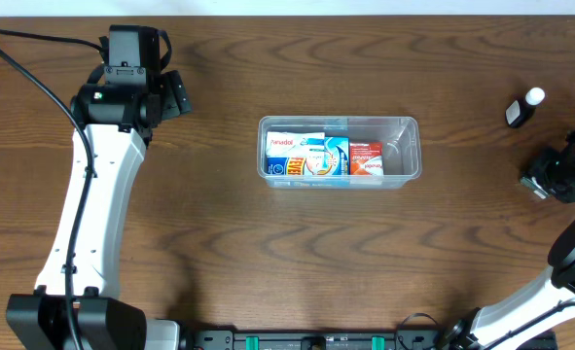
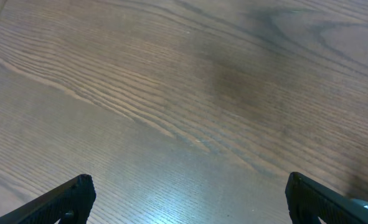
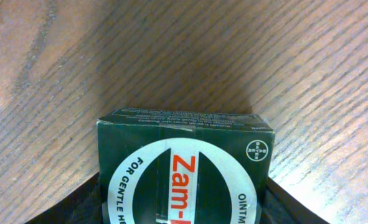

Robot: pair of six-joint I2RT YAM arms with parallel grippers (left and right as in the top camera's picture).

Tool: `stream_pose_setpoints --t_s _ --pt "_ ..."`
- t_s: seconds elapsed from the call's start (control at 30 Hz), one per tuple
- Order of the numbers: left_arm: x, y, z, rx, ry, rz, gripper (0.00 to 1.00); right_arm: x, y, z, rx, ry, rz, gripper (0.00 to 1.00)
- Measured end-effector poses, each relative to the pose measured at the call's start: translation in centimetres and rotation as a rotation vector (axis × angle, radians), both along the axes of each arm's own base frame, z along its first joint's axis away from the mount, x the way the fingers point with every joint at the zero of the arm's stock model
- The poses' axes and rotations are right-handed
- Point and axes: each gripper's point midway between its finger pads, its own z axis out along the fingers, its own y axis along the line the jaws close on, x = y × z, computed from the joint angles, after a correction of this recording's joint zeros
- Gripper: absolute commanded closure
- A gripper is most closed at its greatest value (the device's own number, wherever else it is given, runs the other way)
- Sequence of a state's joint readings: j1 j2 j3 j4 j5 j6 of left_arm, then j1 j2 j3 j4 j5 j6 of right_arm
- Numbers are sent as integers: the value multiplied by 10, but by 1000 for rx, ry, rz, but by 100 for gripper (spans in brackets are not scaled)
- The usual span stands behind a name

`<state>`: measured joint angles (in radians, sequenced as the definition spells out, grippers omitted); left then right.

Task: Pack container
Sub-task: 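Lift the green box and carry it left over the container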

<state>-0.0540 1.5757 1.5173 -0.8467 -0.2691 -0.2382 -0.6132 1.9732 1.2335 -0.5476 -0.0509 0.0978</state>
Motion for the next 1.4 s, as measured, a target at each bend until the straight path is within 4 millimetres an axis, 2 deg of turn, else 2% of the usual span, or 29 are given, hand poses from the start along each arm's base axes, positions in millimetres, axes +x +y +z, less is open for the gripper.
stream_pose_setpoints --t_s 0.27,0.37,0.5,0.6,0.63,0.73,0.8,0.97,1.03,1.13,1.23,1.4 --pt "0 0 0 0 0 0 2 -7 16 9 70 3 9 52" --pt "0 0 0 0 0 0 2 -2 22 34 77 -52 12 54" --pt "0 0 0 0 0 0 2 14 44 102 37 -210 73 54" --pt "0 0 0 0 0 0 2 27 87 160 -4 -338 190 53" --pt "0 0 0 0 0 0 2 29 99 171 -7 -364 223 53" --pt "0 0 0 0 0 0 2 40 160 206 -2 -454 370 53" --pt "0 0 0 0 0 0 2 43 199 216 25 -485 453 53" --pt "0 0 0 0 0 0 2 48 289 219 82 -508 628 51" --pt "0 0 0 0 0 0 2 49 324 216 84 -512 689 51" --pt "0 0 0 0 0 0 2 49 364 202 89 -489 752 51" --pt "0 0 0 0 0 0 2 48 396 175 93 -433 793 51" --pt "0 0 0 0 0 0 2 51 421 133 81 -353 816 51"
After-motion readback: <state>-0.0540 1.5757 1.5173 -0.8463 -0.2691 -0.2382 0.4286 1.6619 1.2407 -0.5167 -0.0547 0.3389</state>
